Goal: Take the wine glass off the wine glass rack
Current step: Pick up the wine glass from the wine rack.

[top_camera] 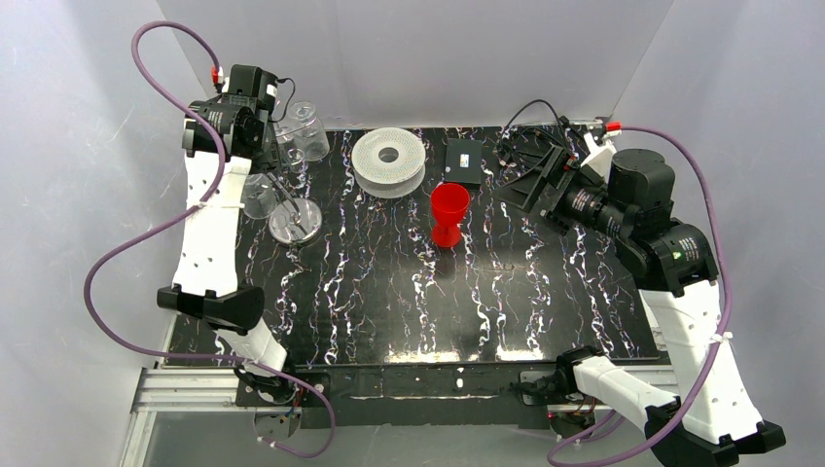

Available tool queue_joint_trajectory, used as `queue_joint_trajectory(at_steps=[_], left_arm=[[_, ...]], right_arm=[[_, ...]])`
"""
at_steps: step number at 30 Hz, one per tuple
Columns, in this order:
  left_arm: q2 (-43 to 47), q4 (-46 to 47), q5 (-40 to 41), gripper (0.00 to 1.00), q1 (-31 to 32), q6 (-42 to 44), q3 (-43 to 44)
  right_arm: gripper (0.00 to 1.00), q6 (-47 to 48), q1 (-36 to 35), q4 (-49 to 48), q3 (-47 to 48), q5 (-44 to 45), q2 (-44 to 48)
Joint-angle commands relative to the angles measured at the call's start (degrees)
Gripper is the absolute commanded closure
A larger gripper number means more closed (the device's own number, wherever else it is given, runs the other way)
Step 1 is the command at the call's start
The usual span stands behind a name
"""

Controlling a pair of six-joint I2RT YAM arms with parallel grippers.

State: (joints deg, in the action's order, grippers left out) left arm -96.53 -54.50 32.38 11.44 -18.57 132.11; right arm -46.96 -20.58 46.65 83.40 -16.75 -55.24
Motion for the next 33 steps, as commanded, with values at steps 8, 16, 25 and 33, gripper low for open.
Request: queue_joint_trajectory(at_steps=[8,16,25,33], left_arm=[[3.28,-17.15,2.85,0.62,-0.19,1.05,3.63],[4.13,-17.31,3.1,0.62,-0.19,0.99,2.45],[4.72,-17.28,2.45,0.62,-0.19,0.82,1.01],[5.35,-16.81,1.35,0.63,-0.19,0.56,-0.63]], right_arm=[[0.02,-0.64,0.27,-2.08,-1.08,-1.47,0.31],[0.02,-1.06,0.28,-2.35,-1.3,-2.23,0.06],[0.02,-1.22,0.26,-2.42,-1.5,-2.49,-0.04],[0.02,-1.64,0.28,-2.67,-2.01,-2.34,0.16]])
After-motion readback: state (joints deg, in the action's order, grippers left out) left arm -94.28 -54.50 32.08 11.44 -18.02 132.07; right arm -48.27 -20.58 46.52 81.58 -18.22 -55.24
